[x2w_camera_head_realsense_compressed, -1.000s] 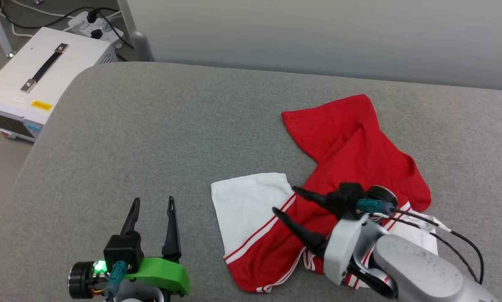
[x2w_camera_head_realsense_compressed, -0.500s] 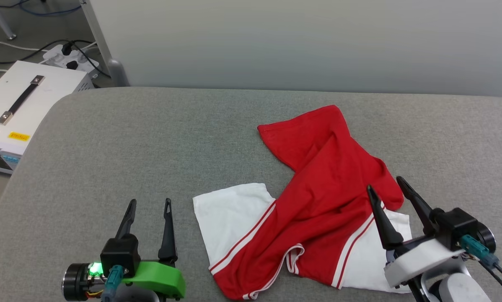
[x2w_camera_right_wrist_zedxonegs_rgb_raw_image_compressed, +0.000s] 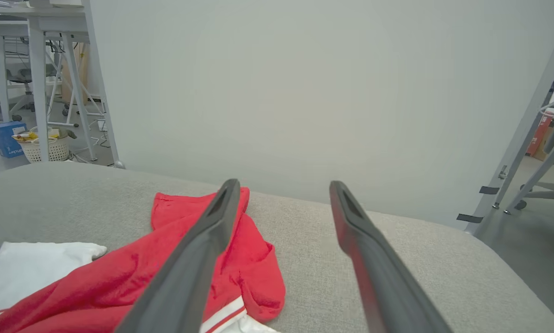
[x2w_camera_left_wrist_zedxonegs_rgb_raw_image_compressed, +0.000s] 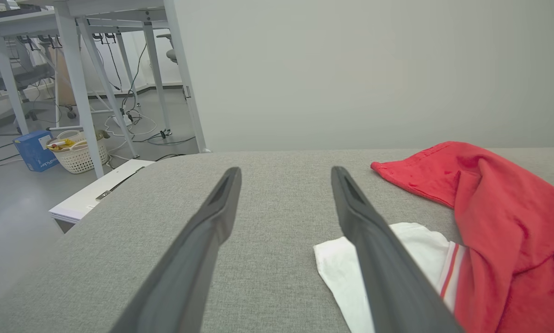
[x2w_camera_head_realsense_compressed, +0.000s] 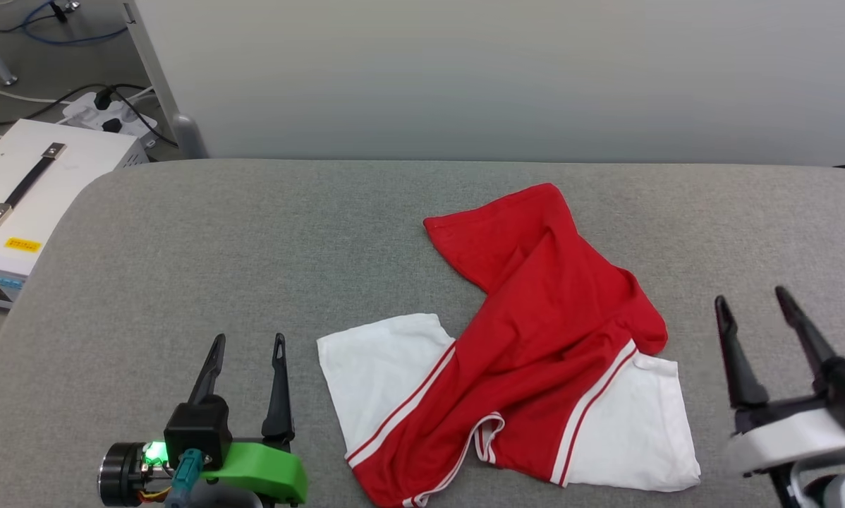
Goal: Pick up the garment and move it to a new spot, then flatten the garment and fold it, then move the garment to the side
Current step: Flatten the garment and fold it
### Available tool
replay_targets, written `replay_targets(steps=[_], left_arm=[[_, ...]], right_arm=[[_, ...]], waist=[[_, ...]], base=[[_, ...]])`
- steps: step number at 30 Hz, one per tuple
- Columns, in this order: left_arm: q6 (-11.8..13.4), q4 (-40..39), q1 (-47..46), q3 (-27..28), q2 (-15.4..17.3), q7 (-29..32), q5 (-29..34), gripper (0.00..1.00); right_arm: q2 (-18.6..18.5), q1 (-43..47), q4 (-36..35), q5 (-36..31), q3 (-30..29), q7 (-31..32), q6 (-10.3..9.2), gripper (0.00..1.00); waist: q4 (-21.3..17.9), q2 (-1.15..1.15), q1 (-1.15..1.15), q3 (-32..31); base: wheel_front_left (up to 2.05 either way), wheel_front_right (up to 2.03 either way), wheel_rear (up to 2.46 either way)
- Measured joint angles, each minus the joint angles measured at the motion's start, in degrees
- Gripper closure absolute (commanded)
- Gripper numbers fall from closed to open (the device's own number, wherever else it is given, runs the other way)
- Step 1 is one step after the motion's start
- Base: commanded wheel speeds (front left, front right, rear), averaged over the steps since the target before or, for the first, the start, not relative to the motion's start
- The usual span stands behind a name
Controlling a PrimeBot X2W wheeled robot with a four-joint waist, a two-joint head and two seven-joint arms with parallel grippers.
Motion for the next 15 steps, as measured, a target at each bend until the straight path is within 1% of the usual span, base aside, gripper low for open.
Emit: replay_targets(steps=[2, 3, 4, 7, 10, 13, 15], left_arm=[[0.0, -0.2, 0.2, 0.0, 0.0, 0.0, 0.0, 0.0], [0.0, -0.2, 0.2, 0.0, 0.0, 0.0, 0.0, 0.0], [0.0, -0.3, 0.2, 0.0, 0.0, 0.0, 0.0, 0.0], [0.0, -0.3, 0.2, 0.0, 0.0, 0.0, 0.0, 0.0], [0.0, -0.5, 0.2, 0.0, 0.0, 0.0, 0.0, 0.0], [0.0, -0.5, 0.1, -0.1, 0.0, 0.0, 0.0, 0.0], [0.0, -0.5, 0.0, -0.2, 0.0, 0.0, 0.0, 0.0]], right_arm=[[-4.1, -2.3, -0.9, 0.5, 0.2, 3.5, 0.0, 0.0], [-6.7, -3.6, -1.0, 1.2, 0.8, 6.5, 0.0, 0.0], [-8.5, -4.5, -1.3, 2.2, 1.5, 9.2, 0.0, 0.0], [-14.2, -6.4, -2.3, 8.3, 5.9, 20.9, 0.0, 0.0], [-21.0, -7.3, -2.8, 16.1, 11.9, 33.8, 0.0, 0.0], [-26.2, -7.9, -2.6, 23.0, 17.5, 44.6, 0.0, 0.0], [-28.6, -8.1, -2.3, 26.1, 20.5, 49.5, 0.0, 0.0]], waist=[[-0.3, 0.0, 0.0, 0.3], [-0.4, 0.0, 0.0, 0.5], [-0.5, 0.0, 0.0, 0.6], [-0.7, 0.0, 0.0, 1.3], [-0.8, 0.0, 0.0, 2.1], [-0.8, 0.0, 0.0, 2.9], [-0.8, 0.0, 0.0, 3.4]], base=[[0.0, 0.0, 0.0], [0.0, 0.0, 0.0], [0.0, 0.0, 0.0], [0.0, 0.0, 0.0], [0.0, 0.0, 0.0], [0.0, 0.0, 0.0], [0.0, 0.0, 0.0]])
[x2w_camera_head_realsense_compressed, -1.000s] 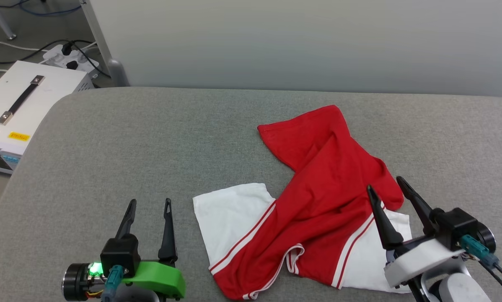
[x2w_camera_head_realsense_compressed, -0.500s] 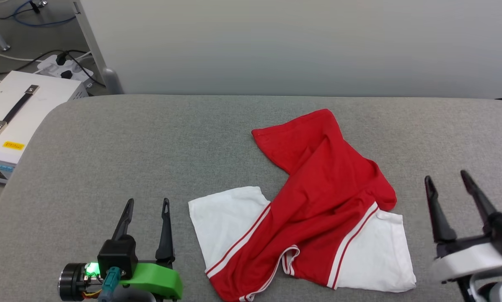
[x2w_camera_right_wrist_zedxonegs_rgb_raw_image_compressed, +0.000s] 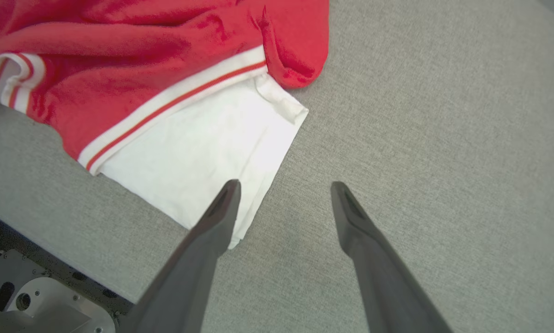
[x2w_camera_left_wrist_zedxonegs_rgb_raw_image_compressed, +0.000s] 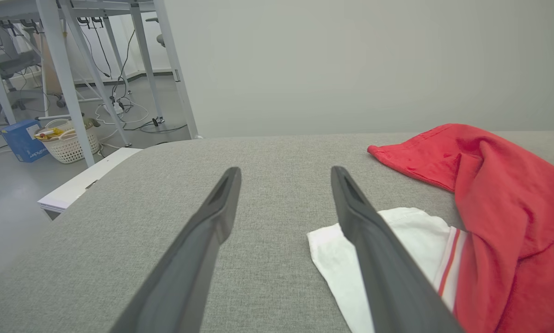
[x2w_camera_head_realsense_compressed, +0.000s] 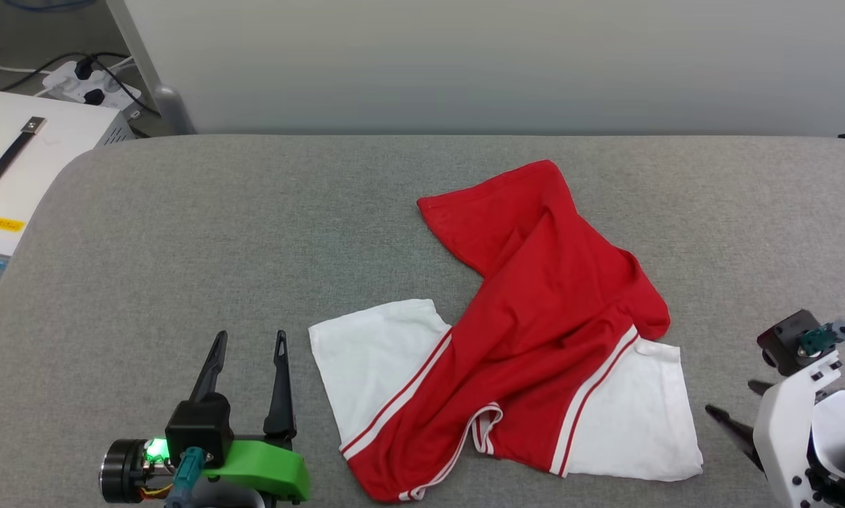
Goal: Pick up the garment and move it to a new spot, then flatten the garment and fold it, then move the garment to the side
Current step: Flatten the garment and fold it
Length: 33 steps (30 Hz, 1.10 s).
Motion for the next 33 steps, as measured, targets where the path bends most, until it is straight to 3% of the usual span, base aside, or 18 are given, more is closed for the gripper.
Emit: replay_targets(steps=[3, 7, 13, 18, 19, 20, 26, 33], left_arm=[[0.0, 0.0, -0.4, -0.3, 0.0, 0.0, 0.0, 0.0], [0.0, 0.0, -1.3, -0.6, 0.0, 0.0, 0.0, 0.0], [0.0, 0.0, -2.4, -0.7, 0.0, 0.0, -0.1, 0.0], [0.2, 0.0, -2.8, -0.5, -0.1, 0.0, -0.1, 0.0], [0.4, 0.0, -2.8, -0.5, -0.1, 0.0, -0.2, 0.0], [0.5, 0.1, -2.8, -0.4, -0.1, 0.0, -0.2, 0.0], [0.5, 0.5, -2.8, -0.1, -0.1, 0.0, -0.4, 0.0], [0.5, 0.5, -2.7, 0.0, -0.1, 0.0, -0.4, 0.0]], right_arm=[[-1.8, -0.6, 1.6, 3.4, 3.4, 4.7, 0.0, 0.0], [-1.6, -2.2, 5.3, 5.1, 6.9, 6.0, 0.0, 0.0], [1.7, -4.6, 13.3, 5.7, 11.3, 3.1, -0.01, 0.0], [1.5, -6.2, 17.3, 6.7, 15.0, -1.0, -0.02, 0.0], [1.5, -6.5, 17.8, 7.0, 15.5, -2.1, -0.02, 0.16], [1.5, -6.9, 18.2, 7.2, 15.8, -3.3, -0.02, 1.0], [0.6, -9.7, 21.8, 9.4, 14.5, -9.2, 0.05, 1.0], [-6.6, -9.8, 27.3, 10.7, 9.2, -9.3, 0.03, 1.0]], waist=[[0.2, 0.0, 0.0, 0.8], [0.7, 0.0, 0.0, 2.0], [1.6, 0.0, 0.01, 4.0], [2.3, 0.0, 0.0, 4.9], [2.3, 0.0, 0.0, 5.0], [2.3, 0.0, 0.0, 5.0], [1.4, 0.0, 0.01, 3.8], [1.2, 0.0, 0.0, 2.8]], base=[[0.0, 0.0, 0.0], [0.0, 0.0, 0.0], [0.0, 0.0, 0.0], [0.0, 0.0, 0.0], [0.0, 0.0, 0.0], [0.0, 0.0, 0.0], [0.0, 0.0, 0.0], [0.0, 0.0, 0.0]])
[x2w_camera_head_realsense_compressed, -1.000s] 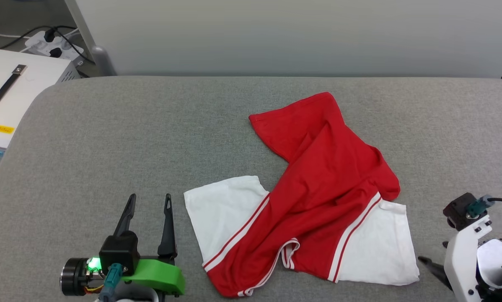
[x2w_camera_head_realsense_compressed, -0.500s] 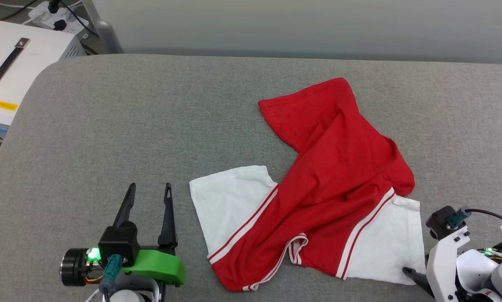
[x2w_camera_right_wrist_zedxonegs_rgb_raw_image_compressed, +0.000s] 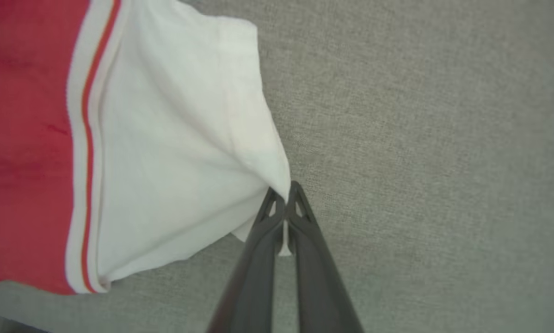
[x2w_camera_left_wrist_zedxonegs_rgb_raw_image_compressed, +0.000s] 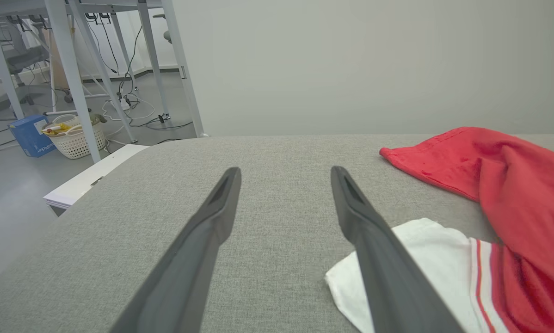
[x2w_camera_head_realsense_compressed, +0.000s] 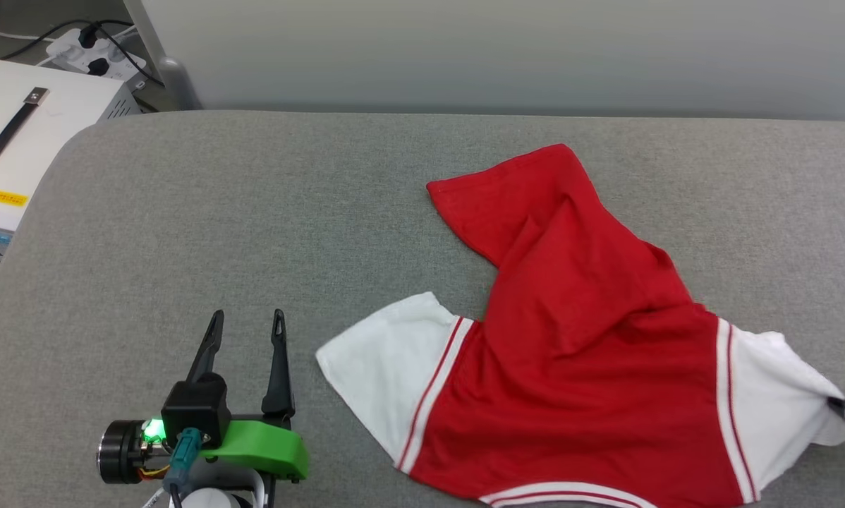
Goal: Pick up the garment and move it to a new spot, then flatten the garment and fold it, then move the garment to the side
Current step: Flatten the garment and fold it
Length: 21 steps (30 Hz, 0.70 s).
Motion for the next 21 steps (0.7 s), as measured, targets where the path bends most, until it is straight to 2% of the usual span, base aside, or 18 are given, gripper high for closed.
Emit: replay_targets(steps=[3, 4, 5, 6, 9, 14, 17, 21], left_arm=[[0.0, 0.0, 0.0, 0.3, 0.0, 0.0, 0.0, 0.0], [0.0, 0.1, 0.0, 0.4, 0.0, 0.0, 0.0, 0.0], [0.0, 0.1, 0.0, 0.5, 0.0, 0.0, 0.0, 0.0], [0.0, 0.2, 0.0, 0.5, 0.0, 0.0, 0.0, 0.0], [-0.3, 0.6, 0.0, 1.0, 0.0, 0.0, 0.0, 0.0], [-1.9, 0.8, -0.1, 1.6, 1.6, 0.0, 0.4, 0.0], [-3.3, 0.7, -0.5, 2.0, 3.7, 0.0, 0.5, 0.0], [-5.8, 1.1, -3.2, 1.3, 6.7, 0.0, 0.9, 0.0]], right_arm=[[-0.3, 1.2, 5.7, 0.9, -3.1, -0.7, -0.01, 1.0], [0.3, 1.6, 6.0, 0.9, -3.2, -0.8, -0.02, 0.88], [1.2, 2.1, 6.3, 1.2, -3.2, -1.2, -0.02, 0.55], [2.0, 2.4, 6.4, 1.5, -3.2, -1.9, -0.02, 0.0], [3.3, 2.5, 6.7, 0.4, -4.7, -6.8, -0.03, 0.0], [5.1, 2.5, 5.4, -6.2, -10.9, -20.1, -0.03, 0.0], [7.9, 2.7, 1.9, -13.5, -15.2, -26.9, -0.03, 0.0], [13.3, 4.5, -3.9, -20.7, -21.5, -32.5, -0.03, 0.0]], waist=[[0.4, 0.0, 0.0, 0.3], [0.4, 0.0, 0.0, 0.3], [0.5, 0.0, 0.0, 0.2], [0.5, 0.0, 0.0, 0.2], [0.3, 0.0, 0.0, -0.2], [0.3, 0.0, 0.0, -1.7], [-0.1, 0.0, 0.0, -2.6], [-0.6, 0.0, 0.0, -3.3]], base=[[0.0, 0.0, 0.0], [0.0, 0.0, 0.0], [0.0, 0.0, 0.0], [0.0, 0.0, 0.0], [0.0, 0.0, 0.0], [0.0, 0.0, 0.0], [0.0, 0.0, 0.0], [0.0, 0.0, 0.0]])
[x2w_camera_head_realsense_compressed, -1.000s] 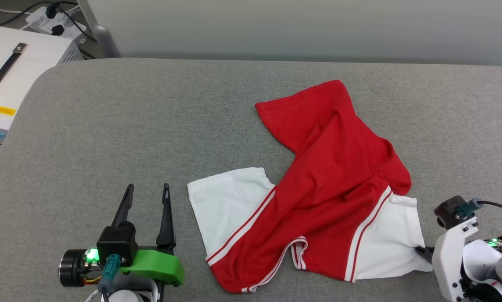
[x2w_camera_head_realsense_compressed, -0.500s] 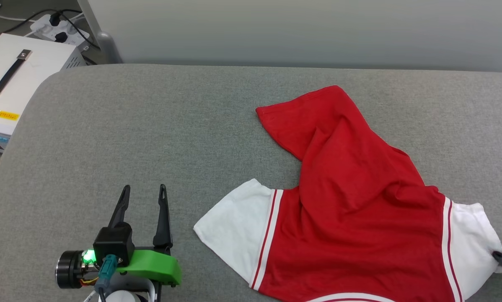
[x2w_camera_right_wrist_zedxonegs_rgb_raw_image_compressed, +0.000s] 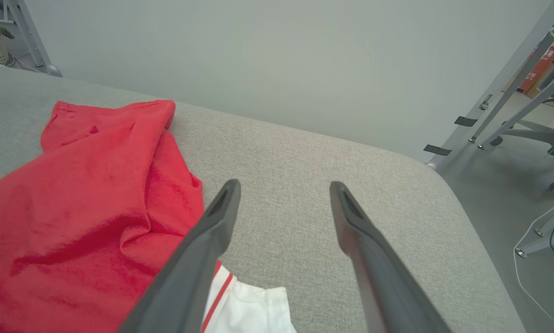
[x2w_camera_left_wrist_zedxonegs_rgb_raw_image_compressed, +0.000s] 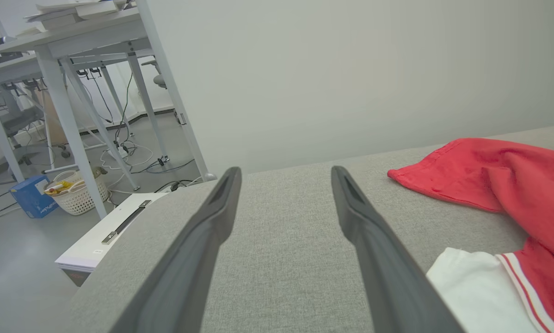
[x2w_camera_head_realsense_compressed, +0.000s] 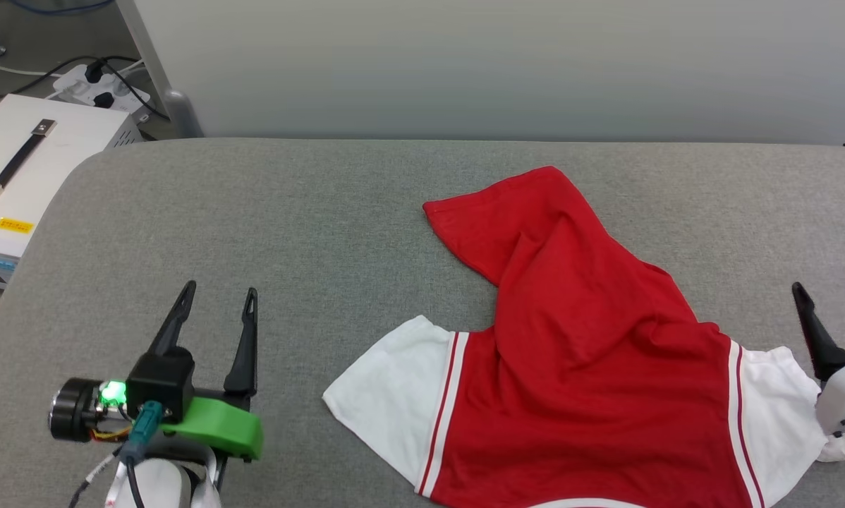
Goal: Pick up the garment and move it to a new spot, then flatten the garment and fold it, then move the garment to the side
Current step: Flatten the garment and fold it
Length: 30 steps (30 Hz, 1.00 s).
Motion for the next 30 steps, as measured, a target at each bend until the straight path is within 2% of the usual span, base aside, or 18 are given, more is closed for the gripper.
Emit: replay_targets(steps=[1, 2, 4, 6, 9, 13, 17, 21, 25, 30], left_arm=[[-0.6, 0.3, -1.0, -0.3, 0.8, 0.0, 0.0, 0.0], [-2.1, 2.0, -4.4, -2.1, 3.6, 0.0, 0.0, 0.0], [-2.9, 4.2, -8.7, -5.4, 6.0, 0.9, -0.7, 0.0], [-3.2, 5.9, -11.8, -9.3, 7.9, 4.9, -2.7, 0.0], [-3.3, 7.0, -15.4, -18.4, 11.7, 12.9, -10.4, 0.0], [-3.3, 6.9, -20.0, -28.7, 16.8, 25.1, -23.8, 0.0], [-3.3, 6.0, -24.2, -37.6, 21.2, 36.0, -34.0, 0.0], [-3.3, 6.0, -26.5, -43.5, 22.9, 44.0, -43.7, 0.0], [-3.3, 7.1, -29.4, -49.5, 24.7, 49.0, -47.6, 0.0], [-3.3, 10.7, -32.1, -55.9, 25.9, 50.6, -49.0, 0.0]], right_arm=[[1.7, 1.0, -1.9, -1.8, -1.3, -0.9, 0.0, 0.0], [6.1, 4.1, -6.9, -6.1, -3.5, -2.5, 0.0, 0.0], [10.4, 7.4, -11.3, -8.4, -4.3, -3.6, 0.0, 0.0], [13.3, 9.8, -13.9, -9.7, -4.4, -4.6, 0.0, 0.0], [16.0, 12.1, -15.7, -11.6, -3.6, -5.0, 0.0, 0.0], [17.0, 13.7, -16.1, -14.3, -3.0, -5.1, 0.0, 0.0], [18.1, 13.8, -16.1, -15.1, -2.8, -5.5, 0.0, 0.0], [18.4, 13.8, -16.0, -16.5, -2.4, -5.6, 0.0, 0.0], [18.5, 13.7, -15.4, -16.9, -2.0, -5.9, 0.0, 0.0], [19.0, 12.5, -14.7, -17.3, -1.4, -6.2, 0.0, 0.0]], waist=[[-0.1, 0.0, 0.0, -0.2], [-0.2, 0.0, 0.0, -0.3], [-0.1, 0.0, 0.0, -0.1], [0.0, 0.0, 0.0, 0.1], [-0.4, 0.0, 0.0, 0.4], [-1.1, 0.0, 0.0, 0.7], [-1.9, 0.0, 0.0, 1.2], [-2.7, 0.0, 0.0, 1.8], [-3.5, 0.0, 0.0, 2.7], [-4.4, 0.0, 0.0, 4.2]], base=[[0.0, 0.0, 0.0], [0.0, 0.0, 0.0], [0.0, 0.0, 0.0], [0.0, 0.0, 0.0], [0.0, 0.0, 0.0], [0.0, 0.0, 0.0], [0.0, 0.0, 0.0], [0.0, 0.0, 0.0], [0.0, 0.0, 0.0], [0.0, 0.0, 0.0]])
